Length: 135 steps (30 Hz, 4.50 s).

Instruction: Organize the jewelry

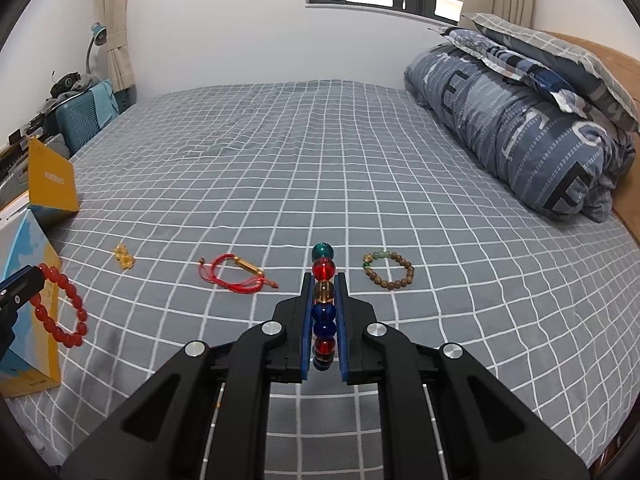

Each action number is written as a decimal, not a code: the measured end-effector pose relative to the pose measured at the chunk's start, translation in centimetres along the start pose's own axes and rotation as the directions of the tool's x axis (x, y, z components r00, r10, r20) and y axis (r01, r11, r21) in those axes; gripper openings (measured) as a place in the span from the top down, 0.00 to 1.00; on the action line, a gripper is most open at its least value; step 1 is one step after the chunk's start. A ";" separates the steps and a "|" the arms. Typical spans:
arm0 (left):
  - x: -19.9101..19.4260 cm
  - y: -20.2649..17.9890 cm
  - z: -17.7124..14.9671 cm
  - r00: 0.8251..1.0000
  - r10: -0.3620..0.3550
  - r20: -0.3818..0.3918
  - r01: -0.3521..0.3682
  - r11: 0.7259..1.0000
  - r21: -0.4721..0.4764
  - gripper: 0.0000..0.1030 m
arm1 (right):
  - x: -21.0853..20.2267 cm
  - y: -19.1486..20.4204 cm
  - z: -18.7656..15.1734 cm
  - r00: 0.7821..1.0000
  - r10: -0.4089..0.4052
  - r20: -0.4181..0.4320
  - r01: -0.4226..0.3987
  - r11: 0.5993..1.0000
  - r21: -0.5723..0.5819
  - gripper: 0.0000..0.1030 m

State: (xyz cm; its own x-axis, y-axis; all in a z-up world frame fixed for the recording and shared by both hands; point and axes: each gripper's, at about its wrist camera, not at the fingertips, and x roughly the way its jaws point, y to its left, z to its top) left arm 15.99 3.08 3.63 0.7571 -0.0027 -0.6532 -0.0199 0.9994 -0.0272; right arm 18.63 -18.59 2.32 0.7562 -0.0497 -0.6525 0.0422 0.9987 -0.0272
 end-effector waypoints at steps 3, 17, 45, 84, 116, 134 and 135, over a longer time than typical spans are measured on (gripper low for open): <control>-0.9 1.0 0.5 1.000 -0.004 0.005 0.004 1.000 -0.009 0.87 | -0.8 0.8 0.9 1.000 0.005 0.005 -0.005 1.000 -0.012 0.91; -6.7 7.7 2.8 0.997 0.057 0.054 -0.054 0.996 -0.065 0.87 | -4.9 7.9 3.9 0.996 0.089 0.029 -0.086 0.994 -0.069 0.91; -11.7 28.1 -2.2 0.949 0.309 -0.063 -0.314 0.910 -0.269 0.87 | -9.0 33.6 2.9 0.952 0.307 -0.001 -0.290 0.900 -0.324 0.91; -6.0 33.1 -6.8 0.894 0.319 -0.315 -0.405 0.875 -0.265 0.87 | -3.5 41.9 -3.5 0.900 0.272 -0.340 -0.401 0.823 -0.402 0.91; -12.1 31.6 -4.8 0.900 0.382 -0.208 -0.431 0.852 -0.299 0.10 | -7.4 38.9 -0.6 0.916 0.324 -0.238 -0.391 0.854 -0.344 0.08; -11.6 25.6 -2.6 0.923 0.352 -0.159 -0.381 0.897 -0.223 0.05 | -7.2 31.4 1.7 0.955 0.242 -0.170 -0.289 0.883 -0.369 0.07; -11.5 24.9 -2.4 0.927 0.343 -0.153 -0.371 0.902 -0.222 0.05 | -7.0 30.5 2.0 0.958 0.233 -0.169 -0.280 0.887 -0.366 0.07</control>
State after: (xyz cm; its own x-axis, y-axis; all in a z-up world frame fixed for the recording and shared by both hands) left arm 5.27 27.91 8.67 0.5949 0.3353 -0.7305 -0.4435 0.8949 0.0495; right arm 15.87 12.16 7.56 0.6239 0.1858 -0.7591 -0.4133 0.9028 -0.1187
